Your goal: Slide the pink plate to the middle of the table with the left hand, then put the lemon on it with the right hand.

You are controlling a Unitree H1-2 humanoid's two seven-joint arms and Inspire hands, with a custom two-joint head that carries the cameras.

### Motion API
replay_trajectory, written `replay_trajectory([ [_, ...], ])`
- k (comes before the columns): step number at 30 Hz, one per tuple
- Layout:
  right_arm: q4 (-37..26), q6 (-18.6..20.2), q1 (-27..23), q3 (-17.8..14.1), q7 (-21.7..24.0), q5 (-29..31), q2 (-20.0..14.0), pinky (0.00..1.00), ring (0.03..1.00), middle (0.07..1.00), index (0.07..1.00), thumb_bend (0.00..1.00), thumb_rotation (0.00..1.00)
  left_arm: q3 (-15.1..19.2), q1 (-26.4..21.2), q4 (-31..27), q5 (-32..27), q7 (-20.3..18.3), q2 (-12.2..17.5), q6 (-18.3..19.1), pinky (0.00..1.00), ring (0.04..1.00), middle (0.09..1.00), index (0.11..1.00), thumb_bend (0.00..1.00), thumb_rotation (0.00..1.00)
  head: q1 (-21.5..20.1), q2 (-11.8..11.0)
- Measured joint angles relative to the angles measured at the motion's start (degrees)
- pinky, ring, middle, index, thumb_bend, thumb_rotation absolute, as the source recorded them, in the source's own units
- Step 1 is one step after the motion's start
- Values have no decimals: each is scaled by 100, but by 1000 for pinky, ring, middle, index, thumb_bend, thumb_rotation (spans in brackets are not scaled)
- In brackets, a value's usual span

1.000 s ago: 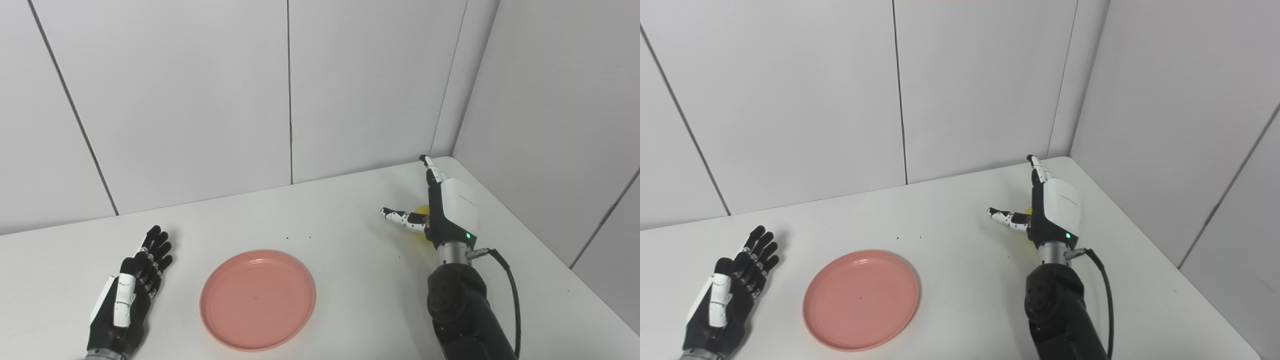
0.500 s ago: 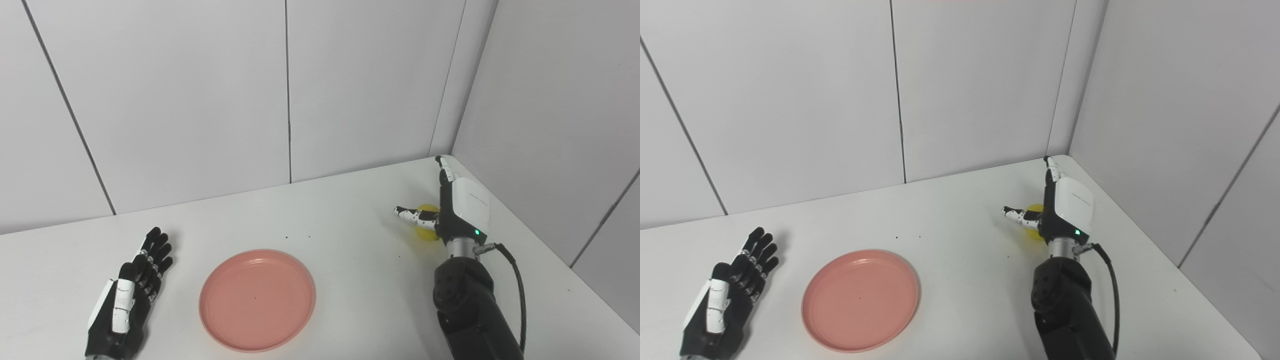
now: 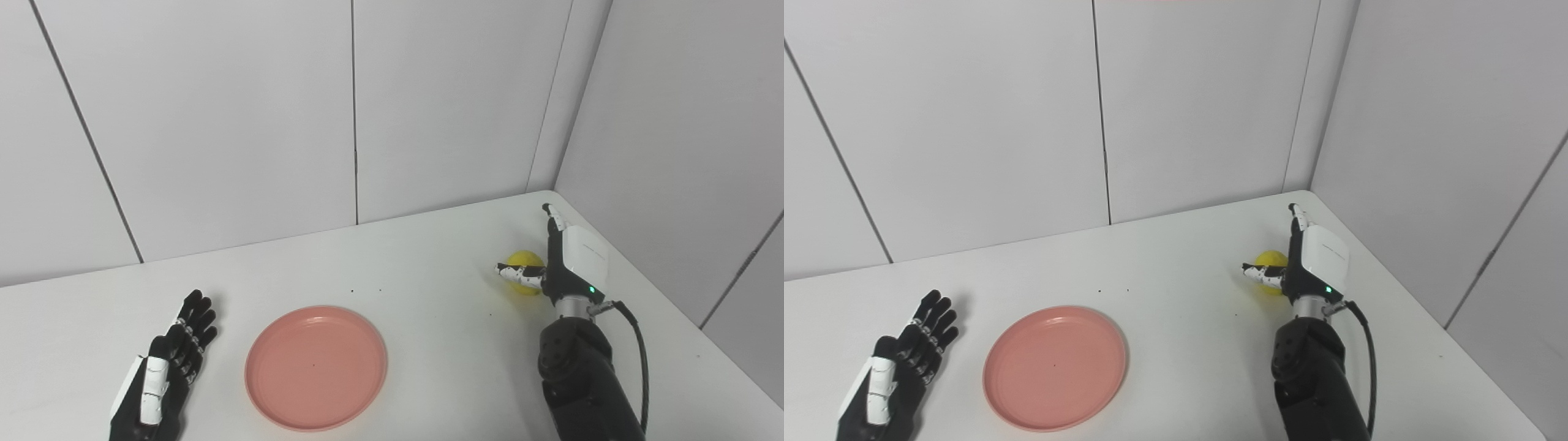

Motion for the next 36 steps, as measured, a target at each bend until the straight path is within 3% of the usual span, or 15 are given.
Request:
replay_trajectory([
  [10, 229, 2, -21, 10, 339, -12, -4, 768, 810, 818, 835, 827, 218, -6, 66, -120, 0, 37, -48, 145, 1000, 1000, 1000, 1000, 784, 1000, 9, 18],
  [17, 329, 2, -52, 16, 517, -12, 0, 722, 744, 745, 743, 833, 161, -6, 89, -163, 0, 40, -55, 149, 1000, 1000, 1000, 1000, 776, 1000, -9, 35],
  [20, 402, 2, -79, -4, 547, -8, 5, 660, 698, 724, 739, 821, 145, -6, 98, -175, 0, 40, -60, 149, 1000, 1000, 1000, 1000, 779, 1000, -9, 35],
  [22, 403, 2, -79, -7, 538, 7, 12, 565, 637, 685, 724, 784, 87, -6, 108, -192, 0, 44, -62, 166, 1000, 1000, 1000, 1000, 785, 1000, 0, 44],
  [24, 402, 2, -79, 3, 457, 78, 14, 457, 560, 626, 713, 754, 22, -7, 109, -196, 0, 52, -65, 185, 1000, 1000, 1000, 1000, 789, 1000, 0, 53],
  [25, 402, 2, -79, 8, 410, 141, 13, 370, 478, 542, 699, 640, 9, -8, 109, -198, 0, 55, -67, 193, 1000, 1000, 1000, 1000, 788, 1000, 0, 53],
  [27, 402, 1, -78, 21, 204, 302, 15, 286, 386, 491, 675, 572, 1, -8, 111, -204, 0, 55, -71, 194, 1000, 1000, 1000, 1000, 786, 1000, 9, 62],
  [30, 404, 0, -76, 29, -52, 477, 28, 271, 399, 516, 647, 534, 0, -7, 111, -203, 0, 54, -72, 194, 1000, 1000, 1000, 1000, 784, 1000, 17, 62],
  [32, 406, -5, -76, 26, -253, 612, 40, 253, 403, 520, 532, 518, 0, -7, 111, -204, 0, 55, -72, 194, 1000, 1000, 1000, 1000, 783, 1000, 18, 62],
  [36, 407, -9, -72, 78, -510, 769, 41, 245, 363, 479, 552, 504, 0, -14, 113, -229, 0, 55, -72, 208, 1000, 1000, 1000, 1000, 793, 1000, 26, 70],
])
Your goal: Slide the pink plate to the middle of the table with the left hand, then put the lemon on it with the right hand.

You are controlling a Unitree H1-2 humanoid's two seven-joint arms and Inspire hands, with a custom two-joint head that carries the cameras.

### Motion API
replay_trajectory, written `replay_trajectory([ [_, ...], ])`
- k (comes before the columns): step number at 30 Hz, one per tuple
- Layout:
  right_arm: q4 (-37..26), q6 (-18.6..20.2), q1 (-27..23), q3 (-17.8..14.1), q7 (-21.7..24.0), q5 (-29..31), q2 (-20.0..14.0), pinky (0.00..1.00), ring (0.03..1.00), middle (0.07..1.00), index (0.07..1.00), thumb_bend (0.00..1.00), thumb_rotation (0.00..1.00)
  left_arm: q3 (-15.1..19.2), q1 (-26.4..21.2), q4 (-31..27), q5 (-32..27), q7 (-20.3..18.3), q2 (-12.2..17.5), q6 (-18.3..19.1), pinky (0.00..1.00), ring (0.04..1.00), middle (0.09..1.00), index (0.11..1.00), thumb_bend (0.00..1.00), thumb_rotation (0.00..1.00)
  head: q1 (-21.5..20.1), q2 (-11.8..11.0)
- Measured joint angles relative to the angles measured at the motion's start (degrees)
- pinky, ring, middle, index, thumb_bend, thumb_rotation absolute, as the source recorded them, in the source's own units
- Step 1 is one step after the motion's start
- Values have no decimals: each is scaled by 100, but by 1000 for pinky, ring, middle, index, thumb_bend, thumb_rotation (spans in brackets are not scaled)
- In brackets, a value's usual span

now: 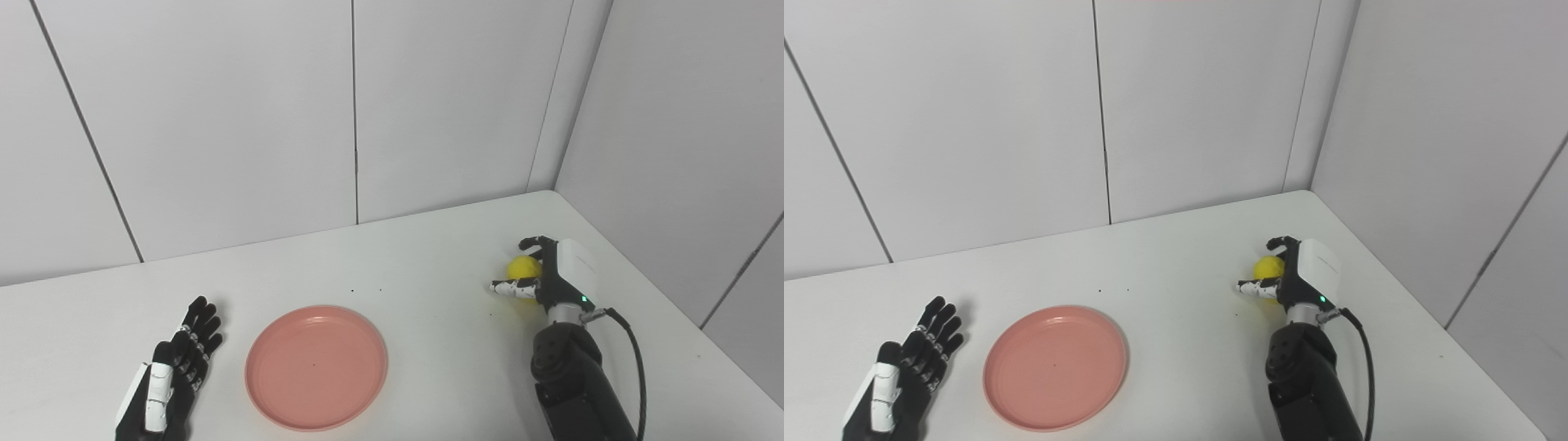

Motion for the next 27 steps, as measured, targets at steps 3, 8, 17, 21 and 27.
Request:
replay_trajectory([
  [3, 5, -9, 3, 52, -171, 100, 0, 205, 349, 461, 541, 503, 0, -7, 4, -7, 0, 0, -4, 30, 1000, 1000, 1000, 1000, 791, 1000, 9, 0],
  [8, 5, -82, 22, 126, -492, 195, -4, 245, 389, 515, 505, 509, 0, -5, 4, -4, 0, 0, -7, 31, 1000, 1000, 1000, 1000, 788, 1000, 18, 0],
  [17, -160, -475, 127, 207, -815, 465, -11, 206, 330, 447, 542, 501, 0, -20, 34, -55, 0, 8, -19, 66, 1000, 1000, 1000, 1000, 802, 1000, 386, 61],
  [21, -510, -773, 199, 324, -829, 639, -2, 200, 328, 444, 542, 501, 0, -91, 96, -144, 26, 20, -68, 66, 1000, 1000, 1000, 1000, 820, 1000, 879, 149],
  [27, -969, -1282, 331, 680, -732, 885, 8, 200, 415, 425, 518, 510, 0, -290, 233, -356, 204, 197, -286, 124, 1000, 1000, 1000, 1000, 847, 1000, 1485, 246],
])
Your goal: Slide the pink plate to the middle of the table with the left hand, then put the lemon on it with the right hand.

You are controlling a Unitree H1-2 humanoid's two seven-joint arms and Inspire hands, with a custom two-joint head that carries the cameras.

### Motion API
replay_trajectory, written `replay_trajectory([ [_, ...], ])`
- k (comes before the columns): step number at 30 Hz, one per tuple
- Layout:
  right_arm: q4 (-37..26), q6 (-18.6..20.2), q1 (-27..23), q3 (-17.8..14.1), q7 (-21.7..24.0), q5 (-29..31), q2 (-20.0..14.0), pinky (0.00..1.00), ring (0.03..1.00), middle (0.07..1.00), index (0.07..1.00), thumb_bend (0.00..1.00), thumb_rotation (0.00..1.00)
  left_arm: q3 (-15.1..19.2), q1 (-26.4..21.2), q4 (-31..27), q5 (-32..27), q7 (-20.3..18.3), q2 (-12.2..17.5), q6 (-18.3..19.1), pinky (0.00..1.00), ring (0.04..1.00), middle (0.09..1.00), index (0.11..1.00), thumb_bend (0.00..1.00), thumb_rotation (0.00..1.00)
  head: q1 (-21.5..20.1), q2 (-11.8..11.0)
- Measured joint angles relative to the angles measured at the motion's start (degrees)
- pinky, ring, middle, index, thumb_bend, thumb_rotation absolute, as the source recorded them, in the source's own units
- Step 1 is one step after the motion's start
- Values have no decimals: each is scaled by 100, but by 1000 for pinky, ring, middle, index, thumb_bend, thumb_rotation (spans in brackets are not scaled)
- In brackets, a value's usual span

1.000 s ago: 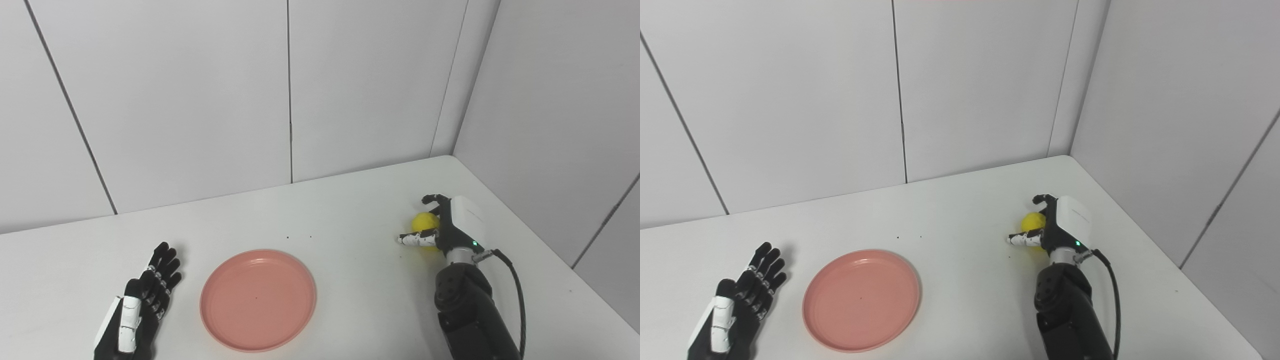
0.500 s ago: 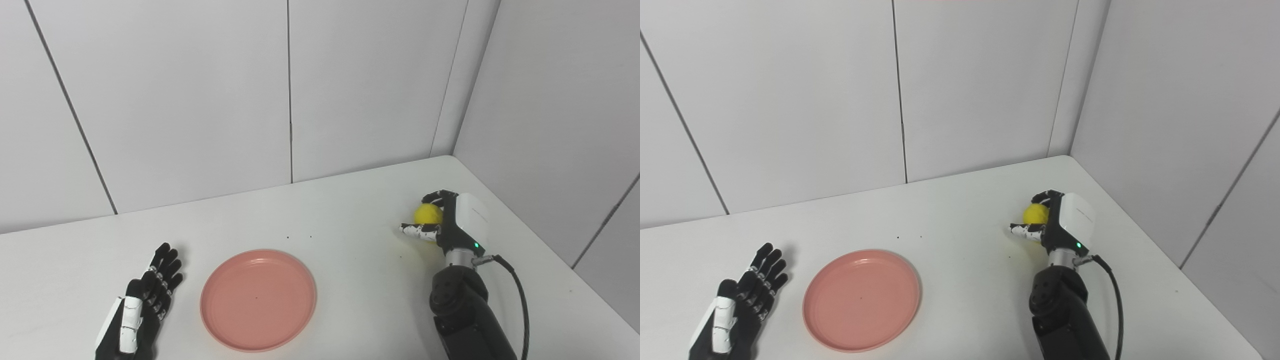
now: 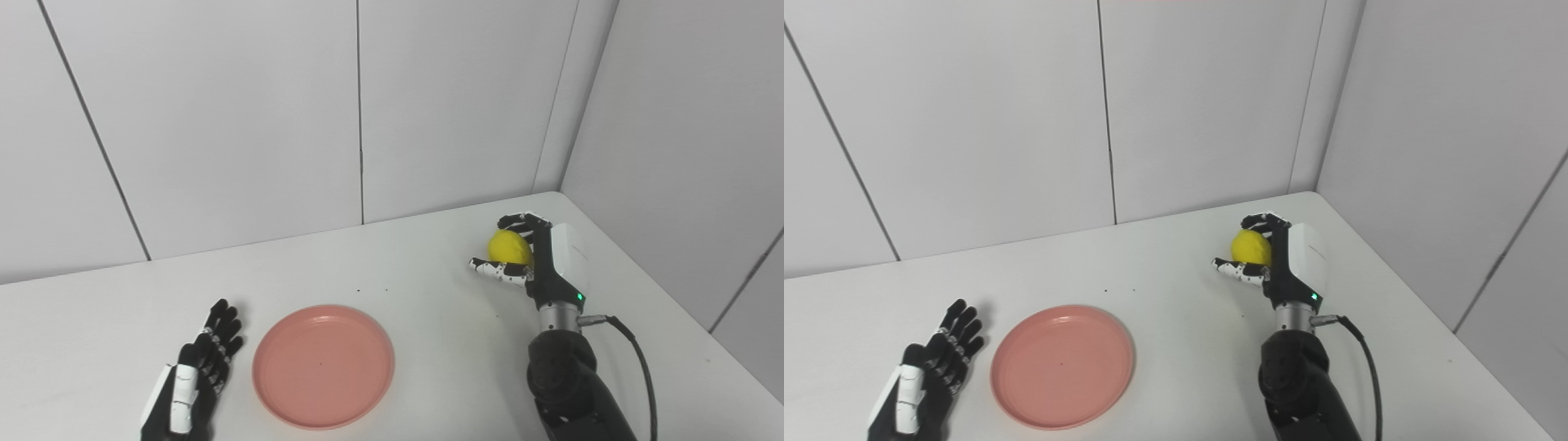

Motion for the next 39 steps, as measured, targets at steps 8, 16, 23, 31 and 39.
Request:
replay_trajectory([
  [8, -577, -62, 104, 491, 546, 55, 32, 158, 432, 432, 497, 513, 0, -113, 154, -198, 208, 311, -308, 284, 1000, 1000, 1000, 1000, 829, 1000, 510, 62],
  [16, -647, -526, 214, 1037, 929, 155, 120, 200, 445, 526, 449, 512, 0, -169, 162, -203, 434, 645, -481, 293, 1000, 1000, 1000, 1000, 816, 1000, 967, 141],
  [23, -781, -785, 253, 1469, 1337, 285, 227, 310, 449, 542, 462, 491, 0, -169, 153, -185, 438, 777, -539, 297, 1000, 1000, 1000, 1000, 845, 1000, 1274, 202],
  [31, -673, -1066, 187, 1792, 1670, 320, 361, 325, 468, 545, 457, 492, 0, -209, 78, -95, 548, 901, -548, 307, 1000, 1000, 1000, 1000, 857, 1000, 1441, 246],
  [39, -86, -1411, 92, 2048, 1736, 207, 504, 321, 447, 527, 475, 494, 0, -235, -10, 5, 675, 1026, -597, 307, 1000, 1000, 1000, 1000, 828, 1000, 1573, 299],
])
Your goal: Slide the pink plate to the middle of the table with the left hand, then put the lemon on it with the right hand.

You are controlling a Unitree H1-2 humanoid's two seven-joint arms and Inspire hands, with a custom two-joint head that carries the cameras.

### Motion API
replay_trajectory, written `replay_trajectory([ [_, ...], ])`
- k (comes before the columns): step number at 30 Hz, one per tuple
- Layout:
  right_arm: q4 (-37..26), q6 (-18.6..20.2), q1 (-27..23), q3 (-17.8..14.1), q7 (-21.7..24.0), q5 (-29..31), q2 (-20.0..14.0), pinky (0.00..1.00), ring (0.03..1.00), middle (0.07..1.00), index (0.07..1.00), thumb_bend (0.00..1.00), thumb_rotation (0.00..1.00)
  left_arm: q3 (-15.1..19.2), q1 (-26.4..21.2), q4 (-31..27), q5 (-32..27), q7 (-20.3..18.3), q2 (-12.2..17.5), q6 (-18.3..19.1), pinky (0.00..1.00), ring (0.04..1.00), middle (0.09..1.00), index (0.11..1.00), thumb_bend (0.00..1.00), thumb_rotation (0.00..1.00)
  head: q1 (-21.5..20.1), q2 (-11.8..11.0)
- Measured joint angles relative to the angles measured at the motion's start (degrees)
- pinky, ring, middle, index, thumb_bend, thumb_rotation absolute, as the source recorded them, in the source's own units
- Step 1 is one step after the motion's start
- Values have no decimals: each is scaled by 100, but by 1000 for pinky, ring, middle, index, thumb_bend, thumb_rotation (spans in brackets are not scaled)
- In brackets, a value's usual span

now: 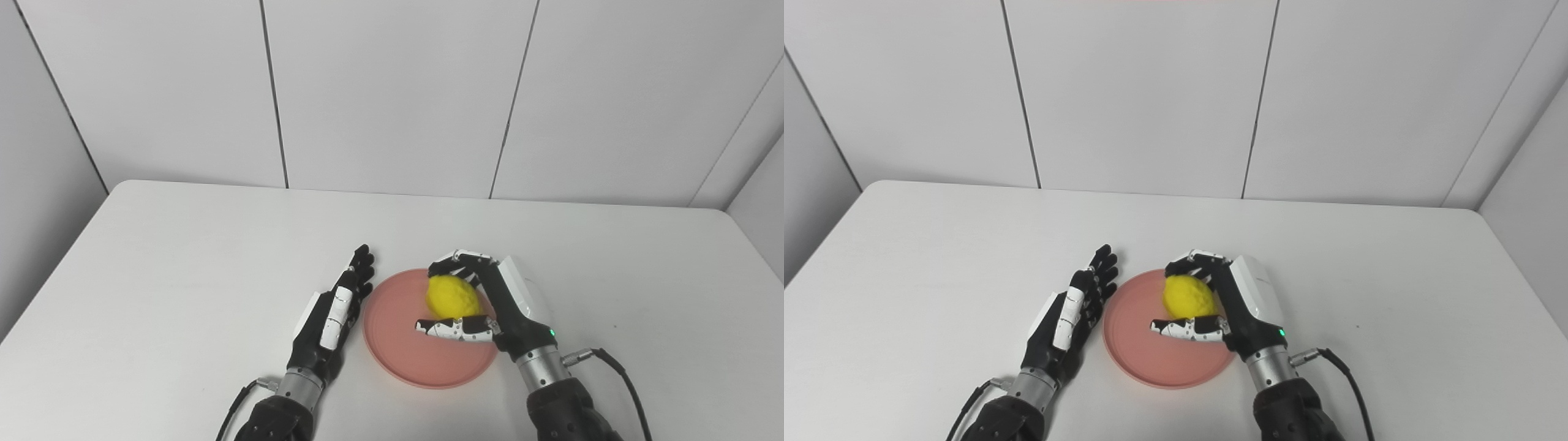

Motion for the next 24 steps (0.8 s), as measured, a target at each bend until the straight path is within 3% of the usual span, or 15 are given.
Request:
replay_trajectory([
  [9, 532, -118, -132, 244, 119, -203, 35, 311, 436, 525, 488, 493, 0, -18, -132, 192, 231, 163, -67, -18, 1000, 1000, 1000, 1000, 815, 1000, -52, 0],
  [21, 989, -248, -327, 341, 133, -544, 38, 331, 465, 524, 494, 495, 0, -11, -157, 228, 260, 209, -77, -29, 1000, 1000, 1000, 1000, 833, 1000, -97, -17],
  [22, 1040, -293, -345, 353, 57, -609, 39, 440, 540, 517, 487, 508, 0, -10, -157, 228, 258, 209, -77, -29, 1000, 1000, 1000, 1000, 831, 1000, -97, -17],
  [24, 1087, -422, -350, 362, -34, -683, 22, 555, 626, 632, 493, 505, 86, -11, -157, 228, 257, 207, -81, -29, 1000, 1000, 1000, 1000, 826, 1000, -105, -26],
])
